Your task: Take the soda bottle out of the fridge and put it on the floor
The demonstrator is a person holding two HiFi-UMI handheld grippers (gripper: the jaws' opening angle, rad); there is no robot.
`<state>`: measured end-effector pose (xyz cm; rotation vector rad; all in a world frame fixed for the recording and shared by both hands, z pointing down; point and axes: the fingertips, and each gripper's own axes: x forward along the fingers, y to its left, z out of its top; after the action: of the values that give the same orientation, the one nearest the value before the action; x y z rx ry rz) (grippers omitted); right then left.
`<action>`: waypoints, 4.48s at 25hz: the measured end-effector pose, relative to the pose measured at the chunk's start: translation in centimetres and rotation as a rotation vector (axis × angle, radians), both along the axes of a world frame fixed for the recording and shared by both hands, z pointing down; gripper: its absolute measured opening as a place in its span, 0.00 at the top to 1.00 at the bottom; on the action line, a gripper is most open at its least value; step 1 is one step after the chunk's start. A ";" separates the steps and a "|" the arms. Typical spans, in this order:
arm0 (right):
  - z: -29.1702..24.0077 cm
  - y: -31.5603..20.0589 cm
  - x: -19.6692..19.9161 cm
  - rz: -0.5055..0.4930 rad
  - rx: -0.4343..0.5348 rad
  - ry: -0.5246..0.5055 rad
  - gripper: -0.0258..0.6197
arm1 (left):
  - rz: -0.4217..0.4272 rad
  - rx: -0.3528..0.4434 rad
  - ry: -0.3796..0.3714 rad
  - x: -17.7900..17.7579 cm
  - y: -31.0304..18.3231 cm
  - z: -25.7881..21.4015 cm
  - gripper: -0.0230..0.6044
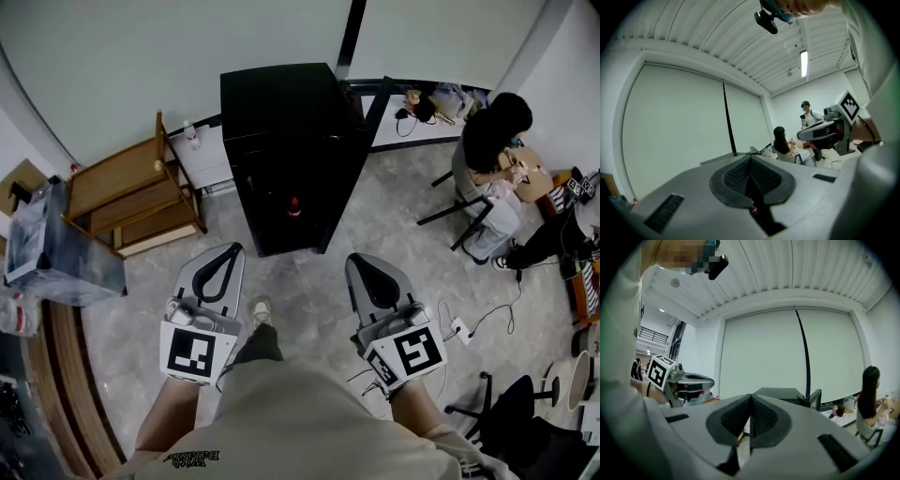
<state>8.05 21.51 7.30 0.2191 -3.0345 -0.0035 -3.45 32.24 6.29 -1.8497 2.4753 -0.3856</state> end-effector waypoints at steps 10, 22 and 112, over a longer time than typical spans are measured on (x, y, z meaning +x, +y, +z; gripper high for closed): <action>1.3 -5.3 -11.3 0.083 -0.003 0.053 0.97 | 0.104 -0.024 0.017 -11.2 -6.4 1.5 0.95; 1.8 -8.7 -22.1 0.138 -0.011 0.124 0.97 | 0.192 -0.023 0.037 -21.5 -9.9 1.6 0.95; 38.5 -25.1 -21.6 0.121 -0.345 0.427 0.97 | 0.253 -0.925 0.167 -22.0 -35.9 57.0 0.60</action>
<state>-13.57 -3.55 45.79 0.3225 -2.5400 0.4208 -25.40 -3.68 63.29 -2.5086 2.2678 -1.6255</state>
